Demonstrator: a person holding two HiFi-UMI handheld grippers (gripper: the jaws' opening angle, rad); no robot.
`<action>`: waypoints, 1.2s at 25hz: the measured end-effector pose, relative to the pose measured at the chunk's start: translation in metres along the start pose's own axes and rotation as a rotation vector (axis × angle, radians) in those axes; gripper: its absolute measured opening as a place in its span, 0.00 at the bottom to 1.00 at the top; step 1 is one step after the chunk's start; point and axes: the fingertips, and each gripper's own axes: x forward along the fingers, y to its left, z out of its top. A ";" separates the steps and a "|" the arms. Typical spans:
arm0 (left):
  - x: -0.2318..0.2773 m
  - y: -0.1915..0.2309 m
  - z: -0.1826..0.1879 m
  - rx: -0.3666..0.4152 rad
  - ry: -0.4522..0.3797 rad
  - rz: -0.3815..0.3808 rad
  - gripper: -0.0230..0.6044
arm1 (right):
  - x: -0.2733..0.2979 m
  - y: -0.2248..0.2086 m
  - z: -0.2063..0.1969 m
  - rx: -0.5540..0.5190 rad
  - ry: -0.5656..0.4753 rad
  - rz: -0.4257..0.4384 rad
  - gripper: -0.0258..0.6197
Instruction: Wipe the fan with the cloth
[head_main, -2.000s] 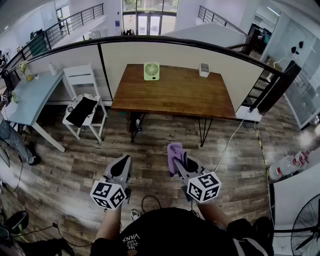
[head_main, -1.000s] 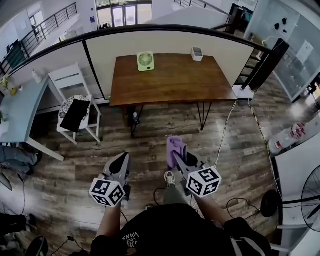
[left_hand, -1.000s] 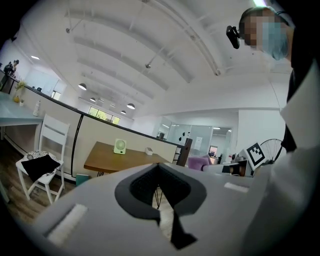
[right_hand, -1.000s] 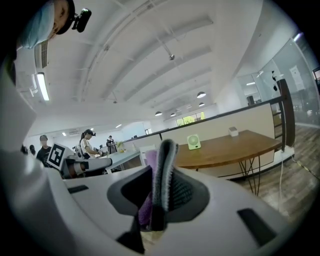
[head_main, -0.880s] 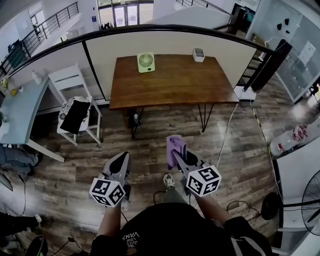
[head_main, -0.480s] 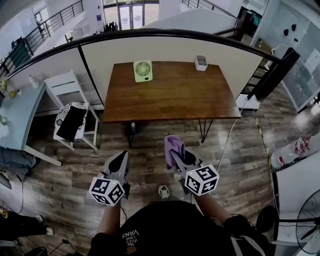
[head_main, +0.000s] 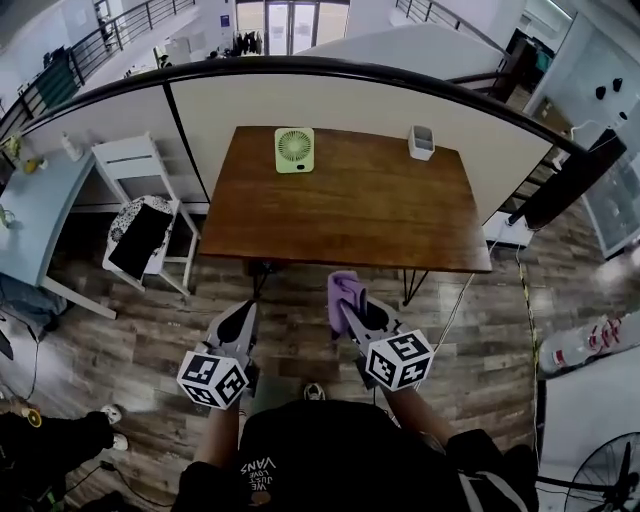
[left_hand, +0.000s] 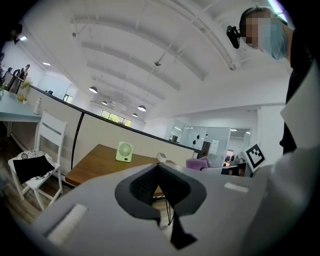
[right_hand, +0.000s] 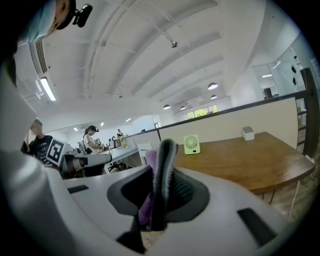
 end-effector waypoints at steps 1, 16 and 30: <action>0.003 0.005 0.000 -0.004 0.001 0.007 0.05 | 0.007 -0.002 0.000 0.000 0.007 0.003 0.17; 0.097 0.116 0.037 -0.026 0.047 -0.059 0.05 | 0.139 -0.036 0.042 0.012 0.022 -0.070 0.17; 0.167 0.213 0.063 -0.020 0.130 -0.203 0.06 | 0.240 -0.051 0.065 0.072 -0.007 -0.223 0.17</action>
